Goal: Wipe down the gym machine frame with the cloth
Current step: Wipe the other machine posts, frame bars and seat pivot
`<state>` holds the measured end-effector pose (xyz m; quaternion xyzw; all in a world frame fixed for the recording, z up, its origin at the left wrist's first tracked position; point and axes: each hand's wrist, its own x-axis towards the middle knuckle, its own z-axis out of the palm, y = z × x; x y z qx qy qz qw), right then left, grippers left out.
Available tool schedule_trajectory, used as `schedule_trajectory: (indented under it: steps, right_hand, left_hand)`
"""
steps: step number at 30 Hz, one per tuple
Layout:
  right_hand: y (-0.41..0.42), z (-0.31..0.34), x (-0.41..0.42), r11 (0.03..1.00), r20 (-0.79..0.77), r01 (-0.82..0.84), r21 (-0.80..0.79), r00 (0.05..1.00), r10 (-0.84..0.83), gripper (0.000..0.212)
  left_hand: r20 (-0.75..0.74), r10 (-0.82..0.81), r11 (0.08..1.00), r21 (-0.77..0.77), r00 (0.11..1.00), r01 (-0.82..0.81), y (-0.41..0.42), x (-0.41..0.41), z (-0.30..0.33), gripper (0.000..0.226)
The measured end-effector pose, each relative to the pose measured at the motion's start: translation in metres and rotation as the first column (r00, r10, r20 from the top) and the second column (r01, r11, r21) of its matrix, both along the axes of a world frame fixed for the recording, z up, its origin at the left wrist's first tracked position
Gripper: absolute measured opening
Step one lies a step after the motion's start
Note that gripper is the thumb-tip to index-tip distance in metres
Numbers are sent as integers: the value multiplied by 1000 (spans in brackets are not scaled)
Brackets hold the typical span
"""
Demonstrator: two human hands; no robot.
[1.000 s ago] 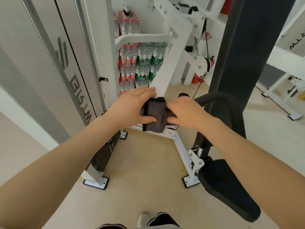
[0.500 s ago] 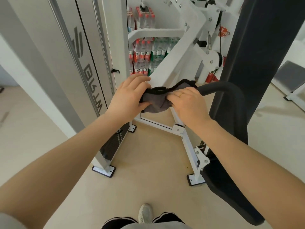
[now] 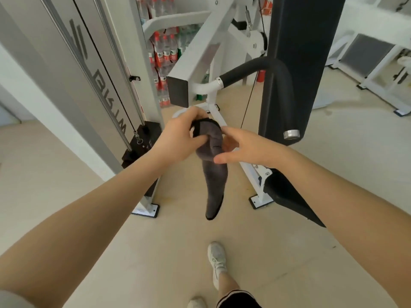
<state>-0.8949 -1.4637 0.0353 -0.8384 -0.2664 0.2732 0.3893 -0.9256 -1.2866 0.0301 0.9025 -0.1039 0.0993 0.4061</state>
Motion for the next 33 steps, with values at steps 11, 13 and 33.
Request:
schedule_trajectory:
  steps: [11,13,33]
  right_hand:
    - [-155,-9,-33,938,-102,325,121,944,-314,8]
    - [-193,-5,-28,919,-76,365,148,931,-358,11]
    - [-623,34,121,842,-64,514,161,857,-511,14]
  left_hand:
    - [-354,-239,907,-413,904,78,-131,-8,16,7]
    - [-371,-237,864,-502,898,21,-171,-3,20,10]
    - [-293,-42,923,-376,955,-75,-580,152,26,14]
